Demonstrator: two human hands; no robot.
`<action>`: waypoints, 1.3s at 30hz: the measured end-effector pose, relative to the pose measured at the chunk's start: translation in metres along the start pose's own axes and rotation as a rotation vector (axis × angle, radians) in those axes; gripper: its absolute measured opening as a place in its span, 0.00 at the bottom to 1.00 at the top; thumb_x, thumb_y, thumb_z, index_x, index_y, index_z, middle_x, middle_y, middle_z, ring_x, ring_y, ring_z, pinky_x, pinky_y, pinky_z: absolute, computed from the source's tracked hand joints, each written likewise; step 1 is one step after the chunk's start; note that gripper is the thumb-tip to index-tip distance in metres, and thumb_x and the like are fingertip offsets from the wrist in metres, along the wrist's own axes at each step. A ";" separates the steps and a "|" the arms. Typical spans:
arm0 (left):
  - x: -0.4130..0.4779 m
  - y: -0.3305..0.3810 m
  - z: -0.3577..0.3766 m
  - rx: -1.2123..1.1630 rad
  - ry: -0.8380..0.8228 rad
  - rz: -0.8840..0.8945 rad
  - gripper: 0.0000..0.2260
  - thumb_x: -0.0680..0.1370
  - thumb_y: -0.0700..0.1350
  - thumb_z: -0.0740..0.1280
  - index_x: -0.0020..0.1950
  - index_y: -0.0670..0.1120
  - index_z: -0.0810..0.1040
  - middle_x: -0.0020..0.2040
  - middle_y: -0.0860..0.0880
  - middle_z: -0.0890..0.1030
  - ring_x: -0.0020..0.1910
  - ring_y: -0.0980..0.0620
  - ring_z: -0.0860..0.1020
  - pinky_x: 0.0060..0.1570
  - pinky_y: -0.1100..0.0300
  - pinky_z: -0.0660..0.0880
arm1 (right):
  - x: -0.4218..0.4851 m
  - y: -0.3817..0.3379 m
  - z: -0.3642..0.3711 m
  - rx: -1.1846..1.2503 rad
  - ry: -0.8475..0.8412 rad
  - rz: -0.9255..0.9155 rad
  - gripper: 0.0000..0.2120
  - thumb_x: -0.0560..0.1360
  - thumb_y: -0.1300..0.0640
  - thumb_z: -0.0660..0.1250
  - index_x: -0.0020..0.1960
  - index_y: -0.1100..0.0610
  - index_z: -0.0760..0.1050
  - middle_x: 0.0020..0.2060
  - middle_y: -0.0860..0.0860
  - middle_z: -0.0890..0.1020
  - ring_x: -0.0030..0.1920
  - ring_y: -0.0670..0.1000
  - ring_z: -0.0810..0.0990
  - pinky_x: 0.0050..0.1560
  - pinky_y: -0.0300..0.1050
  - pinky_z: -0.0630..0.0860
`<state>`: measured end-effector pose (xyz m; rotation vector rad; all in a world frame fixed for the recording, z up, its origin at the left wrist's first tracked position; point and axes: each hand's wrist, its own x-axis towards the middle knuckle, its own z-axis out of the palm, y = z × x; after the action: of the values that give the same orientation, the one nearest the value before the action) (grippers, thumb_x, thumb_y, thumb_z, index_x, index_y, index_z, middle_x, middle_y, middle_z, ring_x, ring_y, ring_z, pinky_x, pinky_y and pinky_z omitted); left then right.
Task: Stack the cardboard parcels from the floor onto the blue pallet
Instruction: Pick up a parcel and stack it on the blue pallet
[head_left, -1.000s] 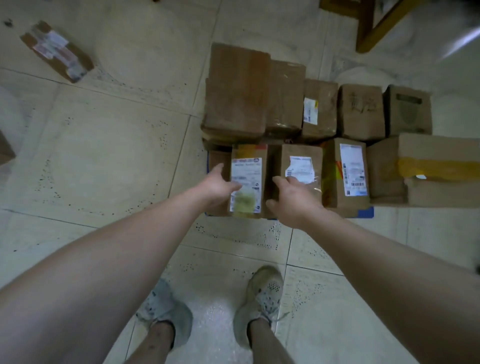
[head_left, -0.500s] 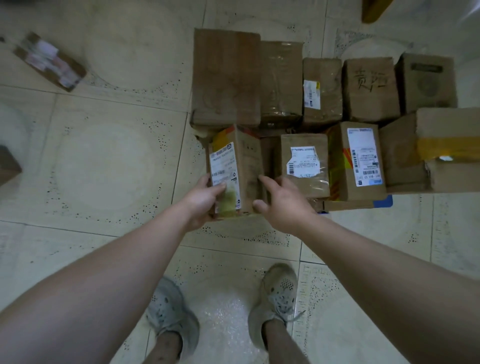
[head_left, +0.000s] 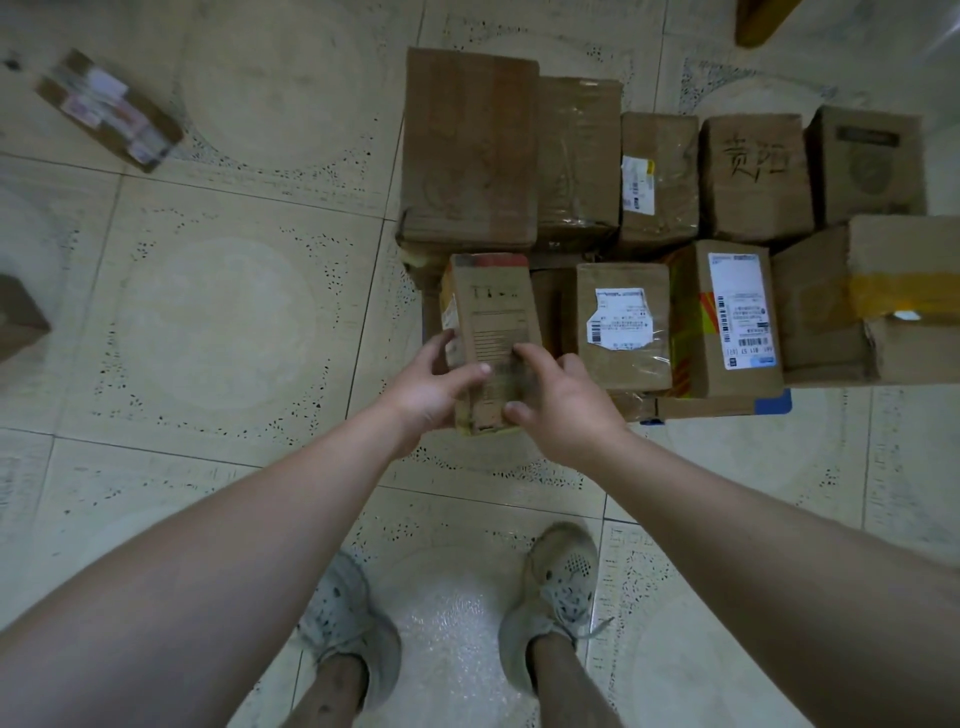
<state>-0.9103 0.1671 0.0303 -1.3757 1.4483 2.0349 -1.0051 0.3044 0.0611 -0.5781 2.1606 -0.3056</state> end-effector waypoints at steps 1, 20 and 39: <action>0.001 0.000 0.002 0.001 0.000 -0.001 0.33 0.74 0.46 0.71 0.74 0.56 0.59 0.59 0.47 0.76 0.51 0.45 0.80 0.46 0.47 0.80 | 0.000 0.001 -0.001 -0.047 0.007 -0.016 0.32 0.77 0.48 0.66 0.74 0.41 0.53 0.62 0.53 0.67 0.55 0.55 0.75 0.55 0.53 0.78; 0.036 -0.017 -0.003 0.114 0.050 -0.004 0.19 0.81 0.44 0.60 0.71 0.53 0.65 0.57 0.50 0.78 0.47 0.53 0.79 0.32 0.59 0.78 | 0.032 0.006 0.022 -0.420 0.055 -0.157 0.24 0.78 0.56 0.61 0.73 0.50 0.60 0.70 0.51 0.68 0.67 0.56 0.65 0.63 0.53 0.66; 0.023 -0.014 -0.019 0.298 0.136 -0.019 0.24 0.80 0.44 0.60 0.73 0.60 0.59 0.48 0.56 0.76 0.43 0.49 0.79 0.37 0.50 0.80 | 0.030 -0.010 0.011 -0.139 -0.048 -0.110 0.27 0.78 0.59 0.62 0.74 0.52 0.57 0.70 0.53 0.67 0.63 0.56 0.72 0.57 0.51 0.74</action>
<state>-0.9027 0.1512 0.0029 -1.4139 1.7065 1.6578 -1.0087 0.2805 0.0380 -0.7770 2.1194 -0.1994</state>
